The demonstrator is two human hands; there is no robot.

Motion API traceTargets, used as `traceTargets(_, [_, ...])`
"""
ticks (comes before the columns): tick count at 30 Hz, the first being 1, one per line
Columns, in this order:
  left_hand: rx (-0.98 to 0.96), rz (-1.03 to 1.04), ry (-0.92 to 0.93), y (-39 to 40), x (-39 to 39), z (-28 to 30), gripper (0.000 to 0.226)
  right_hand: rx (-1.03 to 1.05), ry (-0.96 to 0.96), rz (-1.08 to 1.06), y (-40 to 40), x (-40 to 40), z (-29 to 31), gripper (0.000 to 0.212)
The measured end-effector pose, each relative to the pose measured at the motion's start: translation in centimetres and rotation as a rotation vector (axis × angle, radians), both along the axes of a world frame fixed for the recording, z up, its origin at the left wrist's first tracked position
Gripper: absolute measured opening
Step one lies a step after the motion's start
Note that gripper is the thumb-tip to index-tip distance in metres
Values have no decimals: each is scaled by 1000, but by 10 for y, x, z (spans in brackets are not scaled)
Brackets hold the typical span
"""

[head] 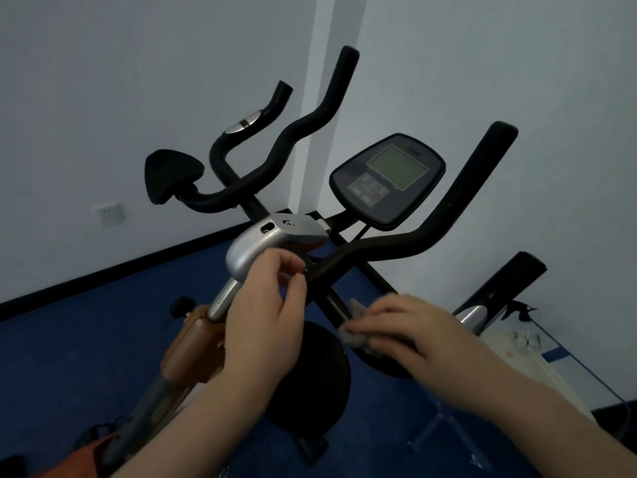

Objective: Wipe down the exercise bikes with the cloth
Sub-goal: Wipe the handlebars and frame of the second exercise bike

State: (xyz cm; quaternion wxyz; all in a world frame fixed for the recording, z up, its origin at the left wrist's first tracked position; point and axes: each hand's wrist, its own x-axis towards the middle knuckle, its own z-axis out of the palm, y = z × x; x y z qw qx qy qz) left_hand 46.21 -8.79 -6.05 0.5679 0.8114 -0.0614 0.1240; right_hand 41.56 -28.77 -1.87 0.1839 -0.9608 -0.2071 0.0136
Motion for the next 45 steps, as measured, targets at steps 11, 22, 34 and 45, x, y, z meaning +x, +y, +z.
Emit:
traceTargets(11, [529, 153, -260, -8, -11, -12, 13, -187, -103, -354, 26, 5, -25, 25])
traceTargets(22, [448, -77, -210, -29, 8, 18, 15, -126, -143, -143, 7, -25, -16, 27])
traceTargets(34, [473, -235, -2, -71, 68, 15, 25, 176, -886, -559, -71, 82, 110, 19])
traceTargets(45, [446, -266, 12, -68, 69, 18, 25, 49, -701, -685, -60, 96, 76, 6])
